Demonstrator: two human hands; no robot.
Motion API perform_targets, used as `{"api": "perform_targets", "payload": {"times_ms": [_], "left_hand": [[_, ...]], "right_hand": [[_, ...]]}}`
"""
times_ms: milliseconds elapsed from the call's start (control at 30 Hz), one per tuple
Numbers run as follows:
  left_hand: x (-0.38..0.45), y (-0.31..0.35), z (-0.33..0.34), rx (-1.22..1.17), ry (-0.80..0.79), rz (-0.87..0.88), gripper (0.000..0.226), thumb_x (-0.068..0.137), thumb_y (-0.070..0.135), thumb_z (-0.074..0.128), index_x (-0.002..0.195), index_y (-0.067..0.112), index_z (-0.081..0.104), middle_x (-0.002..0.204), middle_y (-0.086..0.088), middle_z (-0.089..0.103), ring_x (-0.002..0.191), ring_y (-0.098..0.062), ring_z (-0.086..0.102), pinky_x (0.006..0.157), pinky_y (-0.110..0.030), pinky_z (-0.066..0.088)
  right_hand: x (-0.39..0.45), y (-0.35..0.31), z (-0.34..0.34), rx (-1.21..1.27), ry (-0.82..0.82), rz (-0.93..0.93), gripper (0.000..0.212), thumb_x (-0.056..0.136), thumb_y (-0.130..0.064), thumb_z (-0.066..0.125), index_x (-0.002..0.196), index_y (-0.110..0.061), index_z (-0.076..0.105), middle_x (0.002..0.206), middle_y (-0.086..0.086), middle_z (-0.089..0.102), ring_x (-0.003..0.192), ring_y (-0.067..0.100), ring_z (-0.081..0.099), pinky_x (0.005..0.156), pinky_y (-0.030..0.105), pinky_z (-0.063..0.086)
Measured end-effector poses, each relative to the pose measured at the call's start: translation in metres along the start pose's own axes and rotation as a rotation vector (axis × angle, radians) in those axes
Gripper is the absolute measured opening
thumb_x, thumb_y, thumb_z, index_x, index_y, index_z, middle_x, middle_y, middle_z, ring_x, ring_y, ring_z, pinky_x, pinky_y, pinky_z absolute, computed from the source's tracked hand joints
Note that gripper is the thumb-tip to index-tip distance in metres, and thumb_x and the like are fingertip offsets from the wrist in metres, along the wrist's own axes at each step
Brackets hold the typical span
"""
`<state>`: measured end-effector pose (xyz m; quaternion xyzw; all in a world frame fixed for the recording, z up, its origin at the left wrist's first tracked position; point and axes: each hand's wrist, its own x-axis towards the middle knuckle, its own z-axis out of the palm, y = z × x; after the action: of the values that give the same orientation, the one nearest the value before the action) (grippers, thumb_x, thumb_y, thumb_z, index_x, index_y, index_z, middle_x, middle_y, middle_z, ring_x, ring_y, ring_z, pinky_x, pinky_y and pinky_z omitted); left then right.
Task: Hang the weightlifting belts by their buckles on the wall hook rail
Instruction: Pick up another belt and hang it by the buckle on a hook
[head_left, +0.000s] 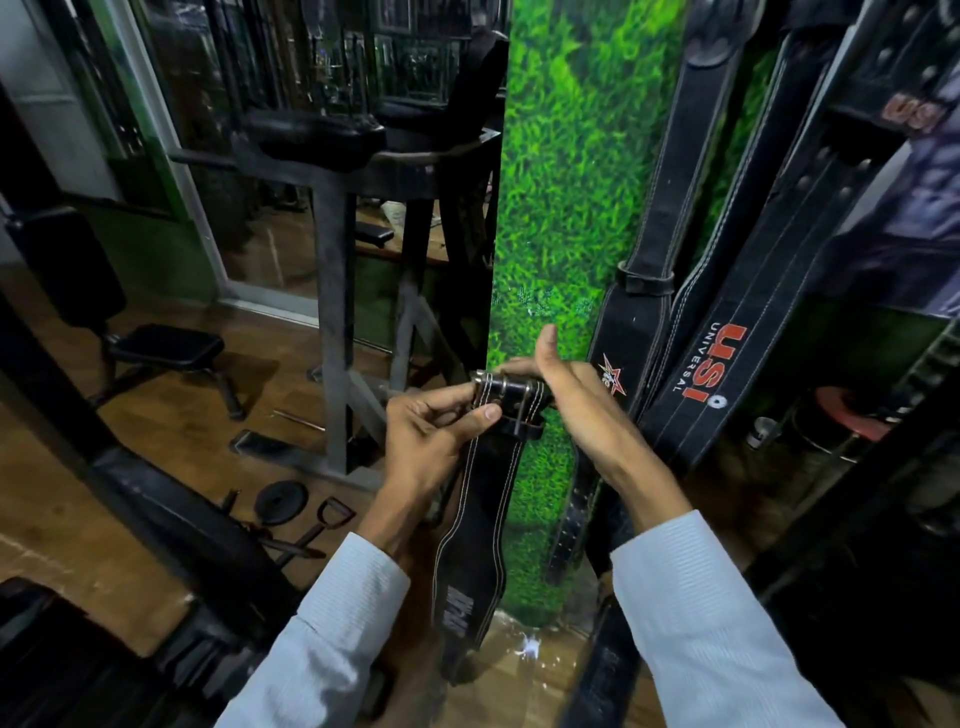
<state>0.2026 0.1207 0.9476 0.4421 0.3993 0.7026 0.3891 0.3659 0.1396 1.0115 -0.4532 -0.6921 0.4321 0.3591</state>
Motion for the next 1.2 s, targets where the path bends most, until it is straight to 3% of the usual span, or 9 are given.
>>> {"api": "perform_targets", "payload": {"times_ms": [167,233,300,367,500,667,767,1033,1200], "left_hand": [[0.004,-0.004,-0.013,0.025,0.047,0.008,0.021,0.068,-0.001,0.084,0.082,0.015,0.082,0.083,0.005,0.08,0.076,-0.003,0.071,0.073,-0.019,0.059],[0.005,-0.003,-0.014,0.032,0.042,0.002,0.028,0.069,-0.001,0.084,0.089,0.019,0.082,0.087,0.003,0.08,0.078,-0.005,0.072,0.075,-0.021,0.059],[0.003,-0.003,-0.012,0.017,0.018,-0.006,0.033,0.071,-0.008,0.082,0.085,0.023,0.082,0.084,0.005,0.08,0.076,-0.002,0.072,0.072,-0.018,0.059],[0.001,-0.004,-0.01,0.0,-0.011,-0.014,0.033,0.073,-0.009,0.079,0.081,0.022,0.084,0.085,0.003,0.08,0.077,-0.003,0.072,0.071,-0.019,0.059],[0.001,-0.004,-0.011,-0.017,-0.055,-0.016,0.029,0.075,0.001,0.082,0.103,0.006,0.081,0.1,-0.014,0.079,0.088,-0.018,0.072,0.084,-0.033,0.059],[0.009,0.014,-0.015,0.05,0.048,0.025,0.029,0.07,0.018,0.085,0.098,0.011,0.082,0.093,-0.011,0.08,0.086,-0.021,0.072,0.087,-0.038,0.055],[0.021,0.034,-0.006,0.171,0.037,0.171,0.022,0.085,0.023,0.081,0.107,0.02,0.08,0.095,-0.002,0.076,0.082,-0.011,0.067,0.078,-0.025,0.054],[0.089,0.092,0.052,0.126,-0.107,0.374,0.014,0.093,0.012,0.072,0.08,0.012,0.078,0.063,0.005,0.07,0.06,-0.002,0.061,0.065,-0.016,0.046],[0.14,0.138,0.094,0.09,-0.076,0.524,0.021,0.091,0.018,0.074,0.071,0.016,0.077,0.063,0.002,0.071,0.061,-0.003,0.061,0.066,-0.022,0.048]], "right_hand": [[-0.005,0.001,-0.008,0.684,0.094,-0.221,0.081,0.107,-0.058,0.019,0.077,-0.014,0.08,0.135,0.013,0.069,0.134,0.023,0.059,0.12,0.058,0.033],[0.001,0.008,-0.013,0.352,0.194,-0.116,0.069,0.104,-0.063,0.033,0.089,-0.017,0.082,0.13,-0.002,0.071,0.119,0.012,0.066,0.117,0.052,0.038],[0.005,0.014,-0.011,0.058,0.055,0.047,0.07,0.094,-0.071,0.051,0.103,-0.007,0.078,0.126,0.005,0.072,0.104,0.02,0.071,0.104,0.036,0.043],[0.01,0.022,-0.011,0.105,0.06,0.013,0.066,0.09,-0.058,0.069,0.101,0.007,0.074,0.117,0.026,0.073,0.103,0.037,0.072,0.091,0.028,0.046],[0.011,0.017,-0.009,0.312,0.269,-0.249,0.004,0.086,-0.008,0.078,0.089,-0.006,0.081,0.106,0.007,0.078,0.105,0.011,0.07,0.089,0.03,0.056],[0.016,0.013,-0.003,0.422,0.389,-0.276,0.007,0.084,0.0,0.077,0.09,-0.002,0.08,0.103,0.012,0.077,0.104,0.014,0.071,0.094,0.034,0.055],[0.022,0.008,-0.006,0.436,0.394,-0.302,0.007,0.084,-0.001,0.077,0.09,-0.002,0.08,0.103,0.01,0.077,0.104,0.012,0.07,0.092,0.03,0.054],[0.034,-0.022,-0.038,0.593,0.196,-0.287,0.026,0.094,-0.03,0.066,0.114,-0.017,0.075,0.119,-0.004,0.076,0.119,0.007,0.063,0.101,0.021,0.046],[0.043,-0.017,-0.043,0.673,0.2,-0.231,0.029,0.084,0.002,0.075,0.109,-0.011,0.068,0.089,-0.004,0.075,0.091,0.008,0.068,0.093,0.02,0.051]]}}
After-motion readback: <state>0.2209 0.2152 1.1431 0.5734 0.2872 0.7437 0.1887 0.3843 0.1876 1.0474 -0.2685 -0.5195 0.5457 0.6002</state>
